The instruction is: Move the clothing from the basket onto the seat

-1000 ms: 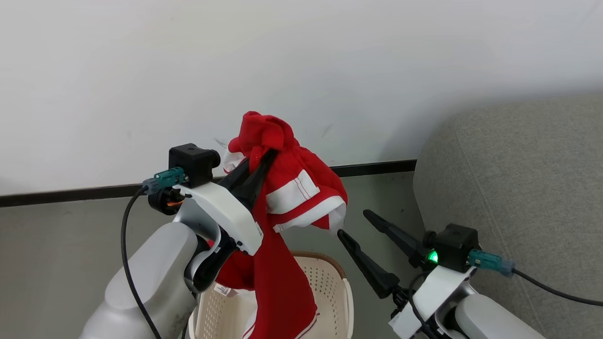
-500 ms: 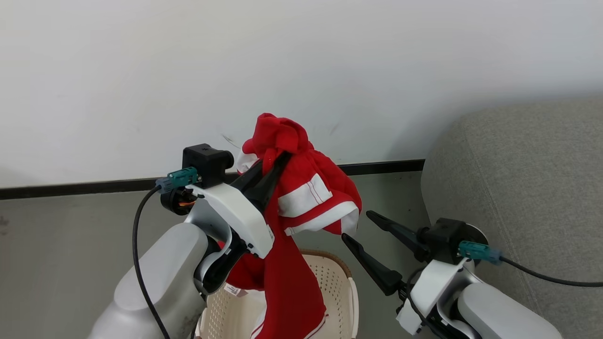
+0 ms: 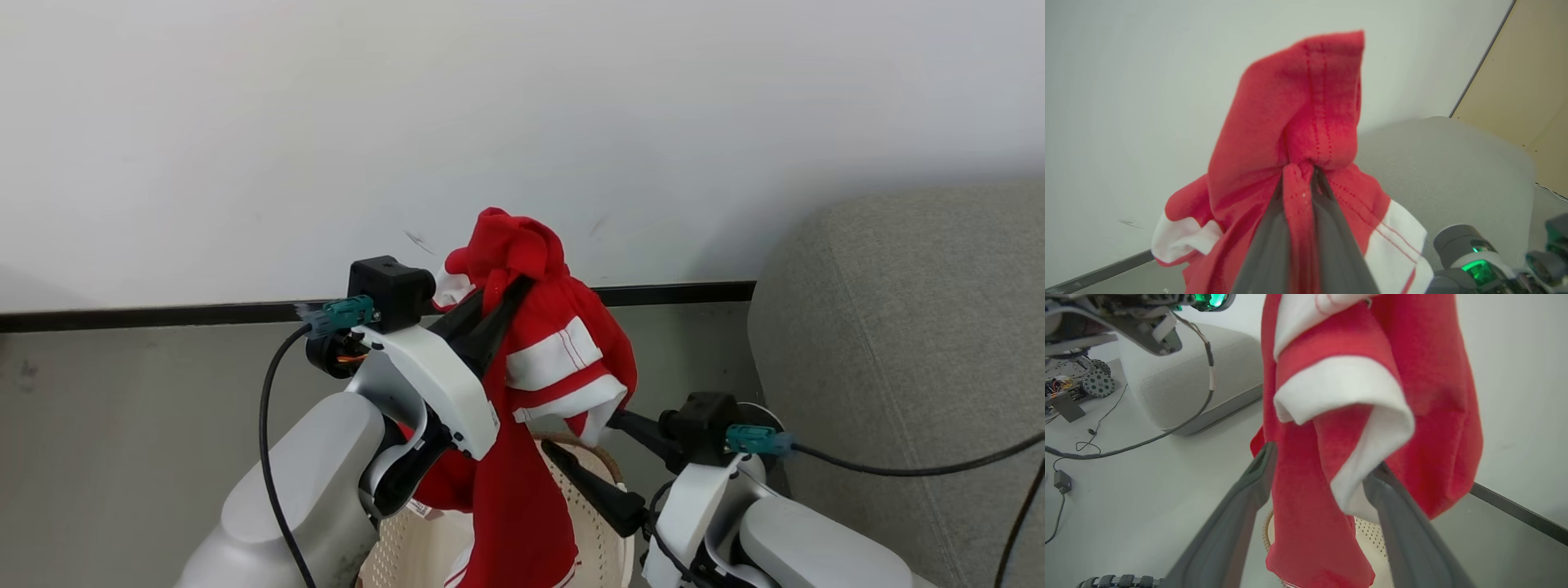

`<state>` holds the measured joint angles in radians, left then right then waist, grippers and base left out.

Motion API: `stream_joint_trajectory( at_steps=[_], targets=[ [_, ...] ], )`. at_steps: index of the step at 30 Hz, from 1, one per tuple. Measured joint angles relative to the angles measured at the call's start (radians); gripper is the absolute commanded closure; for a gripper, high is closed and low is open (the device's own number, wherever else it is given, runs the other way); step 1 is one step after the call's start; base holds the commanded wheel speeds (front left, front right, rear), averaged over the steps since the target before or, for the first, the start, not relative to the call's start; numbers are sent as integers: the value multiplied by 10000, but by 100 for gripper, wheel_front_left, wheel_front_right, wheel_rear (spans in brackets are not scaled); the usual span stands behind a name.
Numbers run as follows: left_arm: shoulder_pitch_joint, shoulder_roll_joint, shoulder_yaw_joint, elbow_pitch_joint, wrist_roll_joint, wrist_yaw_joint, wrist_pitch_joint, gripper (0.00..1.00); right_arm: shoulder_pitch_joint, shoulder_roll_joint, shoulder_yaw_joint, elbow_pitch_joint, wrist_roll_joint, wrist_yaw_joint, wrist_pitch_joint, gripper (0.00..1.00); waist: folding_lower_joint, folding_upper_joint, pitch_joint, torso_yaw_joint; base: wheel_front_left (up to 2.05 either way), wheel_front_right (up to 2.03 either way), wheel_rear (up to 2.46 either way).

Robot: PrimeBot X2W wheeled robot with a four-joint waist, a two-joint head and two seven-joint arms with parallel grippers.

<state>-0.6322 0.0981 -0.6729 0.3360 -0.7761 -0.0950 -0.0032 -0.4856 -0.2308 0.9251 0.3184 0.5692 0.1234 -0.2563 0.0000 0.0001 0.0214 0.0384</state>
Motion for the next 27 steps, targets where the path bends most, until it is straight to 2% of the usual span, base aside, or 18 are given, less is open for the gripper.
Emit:
stream_joint_trajectory(
  at_steps=[11,17,26,27],
  targets=[
    [-225,-192,-288,-23,0,0,201,100,-761,1016,698,903,600,0,2,0,0,0,160,342,0,0,0],
    [-355,-291,-481,-171,2,-2,286,100,-1010,1271,529,1668,675,0,2,0,0,0,268,452,0,0,0],
    [-362,-328,-579,-280,0,-4,290,100,-1463,1467,821,2623,738,0,2,0,0,0,429,545,0,0,0],
    [-362,-330,-593,-282,0,-4,290,100,-1517,1505,882,2709,740,0,2,67,0,0,446,556,0,0,0]
  ],
)
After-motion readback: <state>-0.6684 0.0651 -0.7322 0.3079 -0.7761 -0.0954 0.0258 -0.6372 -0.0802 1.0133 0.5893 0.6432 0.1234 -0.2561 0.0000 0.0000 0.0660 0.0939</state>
